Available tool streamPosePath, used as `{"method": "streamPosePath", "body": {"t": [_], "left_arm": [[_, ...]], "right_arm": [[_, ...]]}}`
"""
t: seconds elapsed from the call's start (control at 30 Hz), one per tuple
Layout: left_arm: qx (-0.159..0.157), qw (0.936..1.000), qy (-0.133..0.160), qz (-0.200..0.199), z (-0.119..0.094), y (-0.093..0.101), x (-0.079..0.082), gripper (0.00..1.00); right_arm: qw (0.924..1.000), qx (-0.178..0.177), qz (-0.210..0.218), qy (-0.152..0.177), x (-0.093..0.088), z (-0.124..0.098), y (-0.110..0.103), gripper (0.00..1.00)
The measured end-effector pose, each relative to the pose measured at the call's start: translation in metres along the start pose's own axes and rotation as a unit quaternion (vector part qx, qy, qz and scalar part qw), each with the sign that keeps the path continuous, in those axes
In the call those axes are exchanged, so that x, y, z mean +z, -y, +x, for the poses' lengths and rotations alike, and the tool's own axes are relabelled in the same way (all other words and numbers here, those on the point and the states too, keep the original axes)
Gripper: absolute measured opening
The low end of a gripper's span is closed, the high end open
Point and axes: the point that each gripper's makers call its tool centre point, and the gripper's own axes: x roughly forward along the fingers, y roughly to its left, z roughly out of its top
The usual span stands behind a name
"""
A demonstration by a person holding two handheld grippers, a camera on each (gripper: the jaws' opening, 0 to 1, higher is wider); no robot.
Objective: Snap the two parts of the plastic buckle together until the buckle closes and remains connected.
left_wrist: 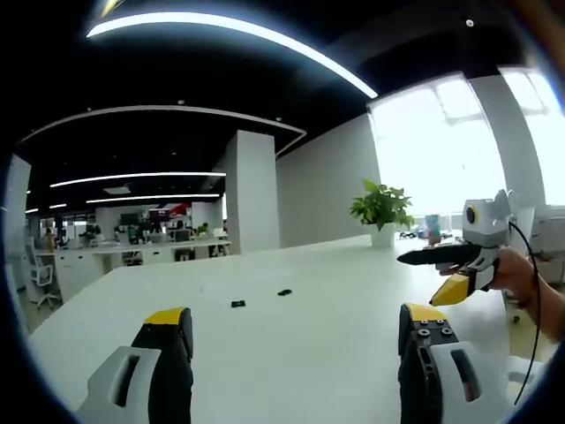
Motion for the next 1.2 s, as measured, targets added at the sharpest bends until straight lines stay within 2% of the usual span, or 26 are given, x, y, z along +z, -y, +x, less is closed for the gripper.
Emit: {"method": "streamPosePath", "body": {"t": [0.43, 1.2], "left_arm": [[-0.003, 1.0000, -0.002, 0.004, 0.009, 0.001, -0.001, 0.99], [0.000, 1.0000, -0.009, 0.003, 0.020, -0.005, -0.005, 0.99]], "right_arm": [[1.0000, -0.001, 0.001, -0.008, -0.006, 0.008, 0.009, 0.97], [0.9999, 0.001, -0.003, -0.016, -0.004, 0.022, 0.014, 0.97]]}}
